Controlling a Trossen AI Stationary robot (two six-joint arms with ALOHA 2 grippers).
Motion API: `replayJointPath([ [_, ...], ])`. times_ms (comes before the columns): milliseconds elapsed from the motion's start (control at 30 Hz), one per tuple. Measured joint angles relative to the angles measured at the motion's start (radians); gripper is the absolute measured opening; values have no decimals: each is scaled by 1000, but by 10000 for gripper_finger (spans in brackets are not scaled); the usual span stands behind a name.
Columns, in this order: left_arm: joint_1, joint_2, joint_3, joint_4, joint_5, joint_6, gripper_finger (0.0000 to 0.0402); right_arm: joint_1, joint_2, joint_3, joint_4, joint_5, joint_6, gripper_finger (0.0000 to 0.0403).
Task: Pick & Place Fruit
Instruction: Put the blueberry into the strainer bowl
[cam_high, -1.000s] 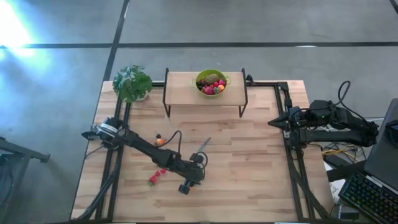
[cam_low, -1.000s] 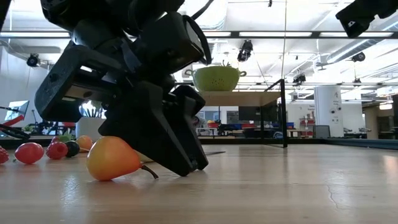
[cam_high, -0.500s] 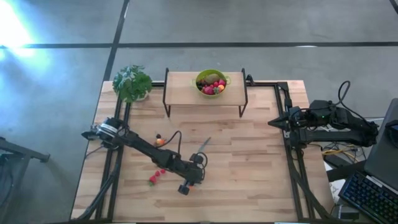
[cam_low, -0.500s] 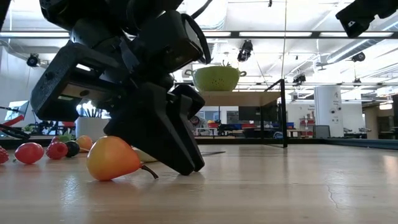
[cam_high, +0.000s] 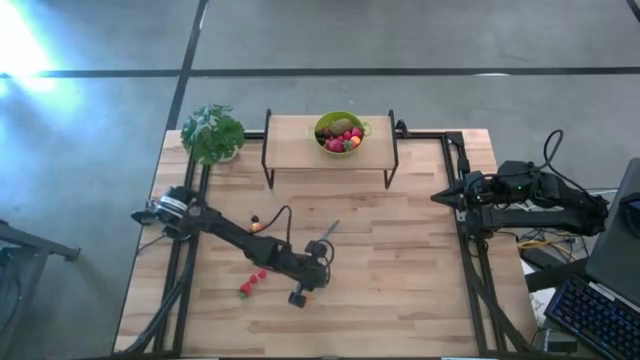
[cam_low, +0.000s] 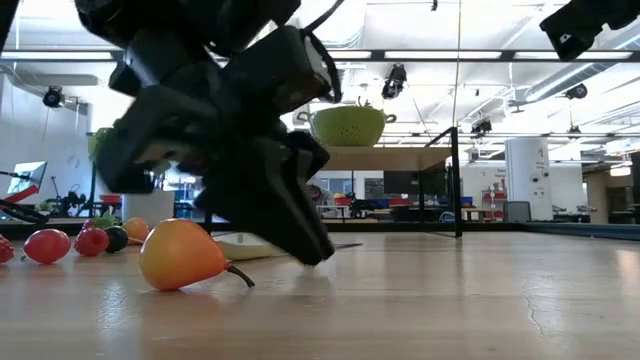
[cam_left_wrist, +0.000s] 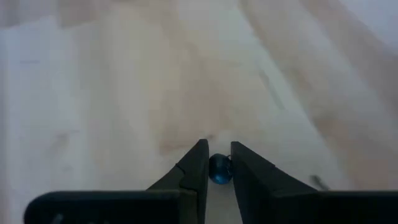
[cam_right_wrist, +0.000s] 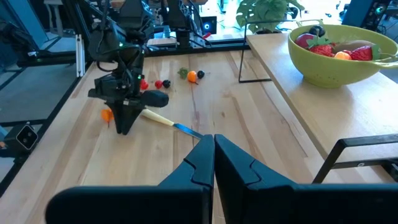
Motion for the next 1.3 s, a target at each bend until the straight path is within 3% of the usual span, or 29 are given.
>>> replayJointPath([
  [367, 59, -24, 75, 3, -155, 146, 57, 0, 0, 0, 0, 0, 0, 8],
  [867, 211, -200, 151, -27, -146, 234, 57, 0, 0, 0, 0, 0, 0, 8],
  [1100, 340, -314, 151, -6, -146, 228, 57, 0, -1, 0, 0, 0, 0, 8],
  [1300, 484, -377, 151, 16, -146, 129, 57, 0, 0, 0, 0, 0, 0, 8],
])
